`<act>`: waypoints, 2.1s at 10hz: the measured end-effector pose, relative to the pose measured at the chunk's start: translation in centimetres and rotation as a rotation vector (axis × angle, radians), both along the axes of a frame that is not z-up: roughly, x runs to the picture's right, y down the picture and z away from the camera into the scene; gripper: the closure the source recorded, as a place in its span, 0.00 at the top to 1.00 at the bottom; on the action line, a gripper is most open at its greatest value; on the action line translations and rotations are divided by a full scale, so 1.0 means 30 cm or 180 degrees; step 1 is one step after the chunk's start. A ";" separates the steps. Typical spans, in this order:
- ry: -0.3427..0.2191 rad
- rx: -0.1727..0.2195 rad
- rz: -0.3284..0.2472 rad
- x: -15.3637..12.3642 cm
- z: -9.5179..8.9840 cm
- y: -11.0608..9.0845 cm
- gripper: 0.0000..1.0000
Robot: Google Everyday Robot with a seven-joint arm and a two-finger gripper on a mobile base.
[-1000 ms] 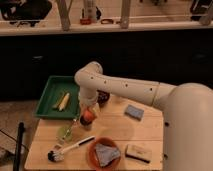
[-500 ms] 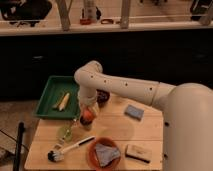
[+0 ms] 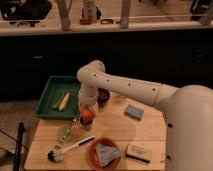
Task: Place apple in metal cup
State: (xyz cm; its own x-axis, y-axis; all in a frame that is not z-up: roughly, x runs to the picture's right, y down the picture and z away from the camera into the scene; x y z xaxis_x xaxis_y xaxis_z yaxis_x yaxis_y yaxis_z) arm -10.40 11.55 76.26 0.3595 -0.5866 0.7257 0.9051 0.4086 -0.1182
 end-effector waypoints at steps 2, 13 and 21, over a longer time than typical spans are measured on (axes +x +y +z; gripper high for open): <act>-0.0043 -0.0013 -0.0019 -0.002 -0.004 -0.003 0.78; -0.0180 -0.0094 -0.0093 0.000 -0.013 0.000 0.80; -0.0214 -0.0128 -0.0069 0.016 -0.003 -0.006 0.80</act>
